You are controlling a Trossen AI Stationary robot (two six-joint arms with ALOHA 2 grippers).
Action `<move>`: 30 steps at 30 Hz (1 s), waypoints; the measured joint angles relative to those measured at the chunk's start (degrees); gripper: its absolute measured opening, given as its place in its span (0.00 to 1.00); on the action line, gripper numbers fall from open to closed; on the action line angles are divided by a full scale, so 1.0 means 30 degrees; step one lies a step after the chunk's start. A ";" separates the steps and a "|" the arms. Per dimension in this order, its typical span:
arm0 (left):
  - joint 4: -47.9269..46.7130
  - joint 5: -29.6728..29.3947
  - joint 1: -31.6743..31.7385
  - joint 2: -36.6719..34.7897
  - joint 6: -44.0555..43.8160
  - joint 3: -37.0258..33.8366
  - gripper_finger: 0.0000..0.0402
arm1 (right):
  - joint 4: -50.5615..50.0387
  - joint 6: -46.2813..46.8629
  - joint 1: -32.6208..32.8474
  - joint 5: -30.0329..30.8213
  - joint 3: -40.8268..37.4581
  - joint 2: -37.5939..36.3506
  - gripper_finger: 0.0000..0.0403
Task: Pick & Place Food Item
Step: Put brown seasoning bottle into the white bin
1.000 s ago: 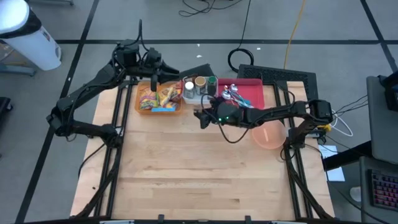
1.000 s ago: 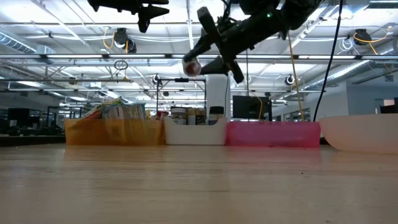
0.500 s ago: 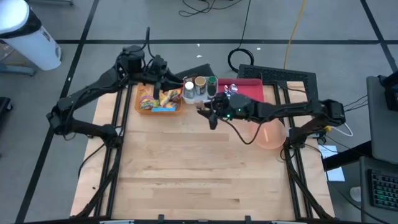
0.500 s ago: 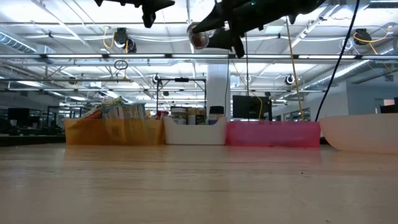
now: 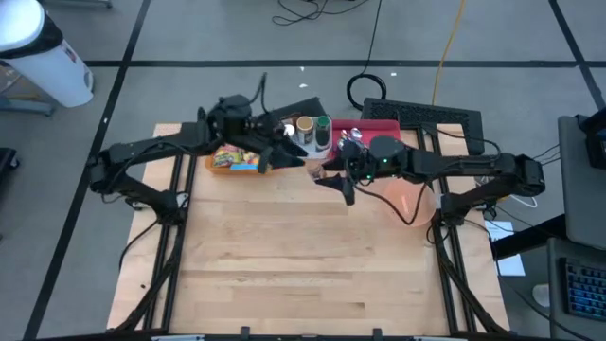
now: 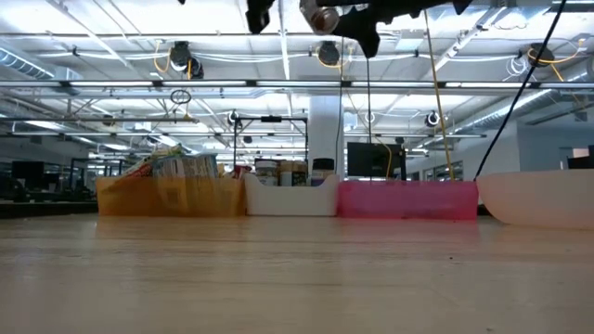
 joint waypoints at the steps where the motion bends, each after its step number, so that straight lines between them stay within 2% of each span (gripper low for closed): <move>1: -0.0107 -0.0320 -0.0322 0.0260 0.0049 0.0345 0.63 | -0.0232 0.0008 -0.0025 -0.0401 0.0000 -0.0158 0.44; 4: -0.1749 -0.1357 -0.1107 0.1220 0.0799 0.1856 0.64 | -0.0458 0.0007 -0.0011 -0.1236 0.0000 -0.0589 0.44; 7: -0.4673 -0.2076 -0.1512 0.2498 0.2105 0.3866 0.64 | -0.0849 0.0006 0.0004 -0.1744 0.0000 -0.0980 0.44; 12: -0.8465 -0.2300 -0.1744 0.4498 0.3848 0.7144 0.64 | -0.1644 -0.0048 0.0004 -0.2139 0.0000 -0.1224 0.44; 16: -0.9810 -0.2262 -0.1795 0.5570 0.4052 0.8962 0.64 | -0.2425 -0.0066 0.0004 -0.2134 0.0000 -0.1385 0.44; 20: -1.0849 -0.2278 -0.1903 0.6009 0.4540 0.9894 0.64 | -0.2561 -0.0202 -0.0004 -0.2119 0.0000 -0.1377 0.44; 24: -1.1659 -0.3051 -0.2052 0.6064 0.4747 0.9959 0.64 | -0.2482 -0.0423 -0.0014 -0.2104 0.0000 -0.1377 0.44; 30: -1.1998 -0.3189 -0.2094 0.6064 0.5011 0.9959 0.64 | -0.2435 -0.0424 -0.0445 -0.2090 0.0000 -0.1377 0.44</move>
